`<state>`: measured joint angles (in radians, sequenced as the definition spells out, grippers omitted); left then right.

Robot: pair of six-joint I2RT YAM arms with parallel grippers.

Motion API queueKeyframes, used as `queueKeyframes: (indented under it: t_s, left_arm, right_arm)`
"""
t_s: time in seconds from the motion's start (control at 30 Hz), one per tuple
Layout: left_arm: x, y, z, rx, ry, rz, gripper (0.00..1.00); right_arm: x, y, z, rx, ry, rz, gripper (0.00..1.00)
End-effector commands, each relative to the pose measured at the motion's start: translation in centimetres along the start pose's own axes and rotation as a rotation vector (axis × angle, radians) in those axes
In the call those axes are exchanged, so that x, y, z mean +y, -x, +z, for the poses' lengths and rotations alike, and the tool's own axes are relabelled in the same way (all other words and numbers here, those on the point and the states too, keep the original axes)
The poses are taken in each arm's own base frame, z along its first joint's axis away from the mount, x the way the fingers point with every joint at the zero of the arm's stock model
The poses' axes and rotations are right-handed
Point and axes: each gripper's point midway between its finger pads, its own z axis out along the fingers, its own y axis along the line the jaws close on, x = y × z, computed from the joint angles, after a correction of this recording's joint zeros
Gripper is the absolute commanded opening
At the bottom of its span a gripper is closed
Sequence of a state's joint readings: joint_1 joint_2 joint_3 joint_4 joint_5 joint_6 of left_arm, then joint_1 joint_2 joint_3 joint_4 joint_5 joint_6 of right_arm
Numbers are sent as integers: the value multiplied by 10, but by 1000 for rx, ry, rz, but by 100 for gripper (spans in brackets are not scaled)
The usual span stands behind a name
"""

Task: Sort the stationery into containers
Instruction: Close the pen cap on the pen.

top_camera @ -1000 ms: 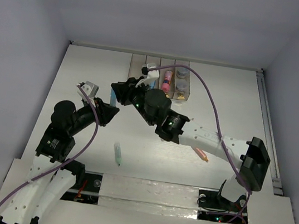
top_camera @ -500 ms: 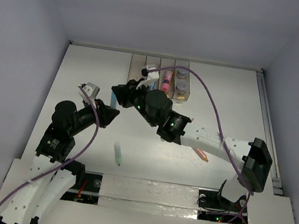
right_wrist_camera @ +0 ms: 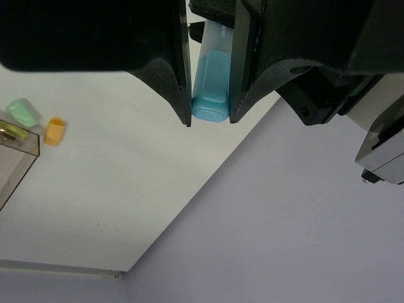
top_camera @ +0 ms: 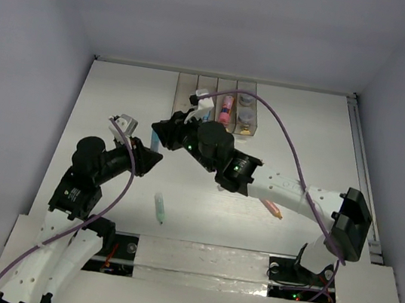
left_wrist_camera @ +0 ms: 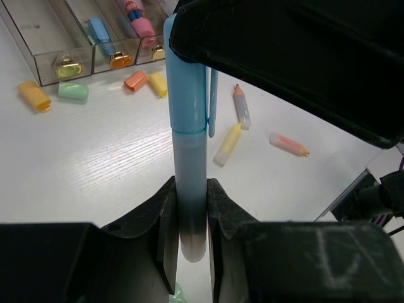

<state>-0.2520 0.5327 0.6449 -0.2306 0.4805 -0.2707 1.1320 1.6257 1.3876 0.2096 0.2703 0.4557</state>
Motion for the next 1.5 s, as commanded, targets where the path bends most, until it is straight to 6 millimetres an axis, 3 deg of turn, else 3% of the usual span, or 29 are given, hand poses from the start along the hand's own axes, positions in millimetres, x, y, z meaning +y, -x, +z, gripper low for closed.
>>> queueKeyframes:
  t_s: [0.0,0.13,0.27,0.33,0.43,0.53,0.9,1.13,1.3,1.33,1.47]
  left_arm:
    - [-3,42,1,-165,5,68,0]
    - [-1,45,-2,-179,20,75,0]
    - [-1,50,-5,-198,35,85,0]
    - [0,52,-6,-205,41,87,0]
    - [0,54,-5,-208,45,92,0]
    - [1,56,-5,-209,52,96,0]
    - [6,61,-9,-229,88,108,0]
    - [9,61,-9,-230,107,106,0]
    - [16,62,-9,-233,144,104,0]
    - [17,62,-9,-231,149,102,0]
    - [20,63,-10,-234,171,102,0]
  right_arm:
    - [11,-80,-18,264,85,-1,0]
    - [10,-100,-23,318,109,25,0]
    - [4,-138,-32,401,116,67,0]
    - [-8,-156,-36,426,84,84,0]
    - [-8,-176,-44,458,83,103,0]
    - [5,-200,-52,503,101,97,0]
    - [-8,-234,-73,578,65,124,0]
    - [11,-268,-96,681,113,117,0]
    - [15,-256,-107,697,143,83,0]
    - [22,-238,-110,666,170,77,0]
    - [45,-211,-127,669,271,100,0]
